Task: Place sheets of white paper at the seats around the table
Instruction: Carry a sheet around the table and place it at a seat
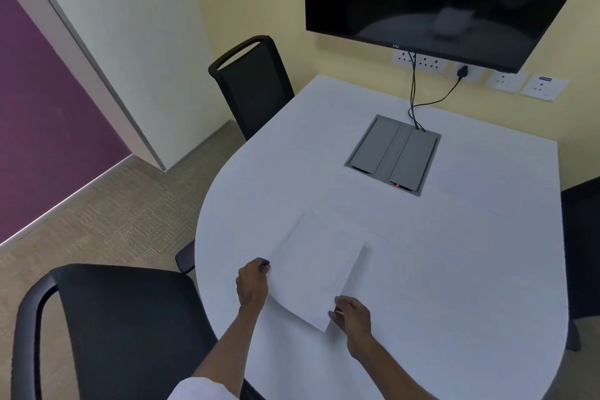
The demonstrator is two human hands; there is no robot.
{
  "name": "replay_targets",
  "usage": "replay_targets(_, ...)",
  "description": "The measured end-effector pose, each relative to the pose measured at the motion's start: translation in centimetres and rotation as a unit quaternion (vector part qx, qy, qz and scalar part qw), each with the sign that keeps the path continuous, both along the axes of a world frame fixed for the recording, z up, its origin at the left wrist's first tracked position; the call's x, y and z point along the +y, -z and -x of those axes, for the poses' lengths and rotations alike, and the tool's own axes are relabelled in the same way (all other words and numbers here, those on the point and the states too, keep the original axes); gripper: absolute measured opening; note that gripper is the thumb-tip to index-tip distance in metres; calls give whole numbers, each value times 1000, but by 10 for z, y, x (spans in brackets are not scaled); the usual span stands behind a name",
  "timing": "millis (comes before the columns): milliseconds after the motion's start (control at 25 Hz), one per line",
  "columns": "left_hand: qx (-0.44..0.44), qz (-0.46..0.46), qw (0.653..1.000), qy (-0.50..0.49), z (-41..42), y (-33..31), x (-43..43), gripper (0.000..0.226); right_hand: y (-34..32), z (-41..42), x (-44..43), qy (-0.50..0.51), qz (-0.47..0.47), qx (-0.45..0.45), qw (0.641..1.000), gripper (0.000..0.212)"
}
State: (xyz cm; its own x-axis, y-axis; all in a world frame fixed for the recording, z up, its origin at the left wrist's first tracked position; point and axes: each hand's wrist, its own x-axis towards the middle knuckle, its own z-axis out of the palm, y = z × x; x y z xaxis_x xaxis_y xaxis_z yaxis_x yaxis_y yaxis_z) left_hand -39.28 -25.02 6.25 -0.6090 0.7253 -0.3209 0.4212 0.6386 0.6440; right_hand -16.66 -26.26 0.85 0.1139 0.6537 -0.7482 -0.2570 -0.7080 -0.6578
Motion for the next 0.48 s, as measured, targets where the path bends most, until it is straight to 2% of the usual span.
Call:
replay_targets(280, 22, 78, 997, 14, 4, 18, 30, 19, 22, 4, 9, -7, 49, -4, 999, 5)
replay_targets(480, 23, 99, 995, 12, 11, 36, 47, 18, 33, 8, 19, -18, 71, -7, 997, 6)
